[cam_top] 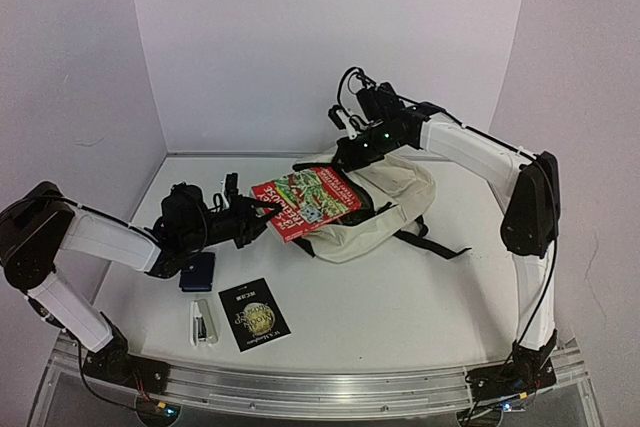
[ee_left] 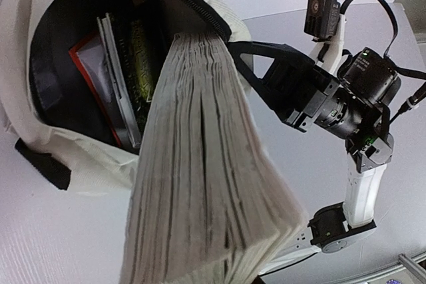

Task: Pack the student bag
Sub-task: Place the book in the student bag.

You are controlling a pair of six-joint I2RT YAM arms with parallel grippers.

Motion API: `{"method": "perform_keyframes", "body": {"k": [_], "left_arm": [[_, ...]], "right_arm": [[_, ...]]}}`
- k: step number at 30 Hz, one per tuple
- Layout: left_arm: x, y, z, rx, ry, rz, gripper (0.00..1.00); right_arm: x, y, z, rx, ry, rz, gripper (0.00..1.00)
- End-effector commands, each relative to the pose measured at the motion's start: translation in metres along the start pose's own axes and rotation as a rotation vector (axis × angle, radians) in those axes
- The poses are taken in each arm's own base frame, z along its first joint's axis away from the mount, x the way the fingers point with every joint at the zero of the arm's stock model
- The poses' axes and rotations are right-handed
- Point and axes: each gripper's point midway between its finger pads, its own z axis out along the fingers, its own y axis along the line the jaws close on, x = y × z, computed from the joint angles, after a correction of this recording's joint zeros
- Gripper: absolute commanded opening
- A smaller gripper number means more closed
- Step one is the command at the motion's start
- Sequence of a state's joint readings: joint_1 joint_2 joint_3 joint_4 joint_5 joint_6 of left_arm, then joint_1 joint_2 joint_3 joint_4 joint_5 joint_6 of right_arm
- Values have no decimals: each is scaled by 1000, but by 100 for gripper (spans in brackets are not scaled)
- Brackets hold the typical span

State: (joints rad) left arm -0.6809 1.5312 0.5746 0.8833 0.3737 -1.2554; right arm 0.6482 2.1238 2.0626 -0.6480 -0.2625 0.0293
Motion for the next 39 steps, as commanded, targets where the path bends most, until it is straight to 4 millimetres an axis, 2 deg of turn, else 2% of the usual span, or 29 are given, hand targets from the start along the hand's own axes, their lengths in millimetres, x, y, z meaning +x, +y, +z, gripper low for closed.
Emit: {"method": "perform_keyframes", "body": {"k": [1,4,8,10,13,15,18,23,26,29,31,32,35,39], "left_arm": [[-21,-47,12,158,-61,49,0],[-27,-25,24,101,-89,6,0],[-30,19,32,-3,-125,-83,0],[-30,33,31,-29,-144,-110,0],[-31,41,32,-39,-162,-124,0],[-32,43,36,-44,-163,-128,0],[-37,35,47,-33,-158,-121,0],[-46,23,81,-49,-133,-105,0],[-52,26,97,-67,-145,-115,1],[-57,31,105,-83,-159,-134,11],[-54,34,109,-100,-147,-145,22],[-52,33,109,-107,-143,-143,29],[-43,34,102,-155,-142,-134,40],[-34,30,88,-209,-148,-111,44]], "right_arm": [[-42,29,-50,-98,-150,-25,0],[-43,30,-54,-98,-159,-30,0],[-45,30,-61,-93,-171,-38,0],[-44,31,-63,-96,-171,-42,0],[-41,36,-66,-120,-166,-45,0],[-39,38,-65,-132,-160,-47,0],[-35,41,-63,-154,-151,-48,0],[-30,47,-58,-194,-131,-40,0],[-29,49,-57,-203,-127,-33,0],[-29,49,-57,-205,-127,-29,0],[-30,47,-56,-198,-128,-28,0],[-30,47,-55,-195,-129,-27,0],[-30,46,-53,-193,-128,-24,0],[-30,46,-53,-194,-127,-26,0]]}}
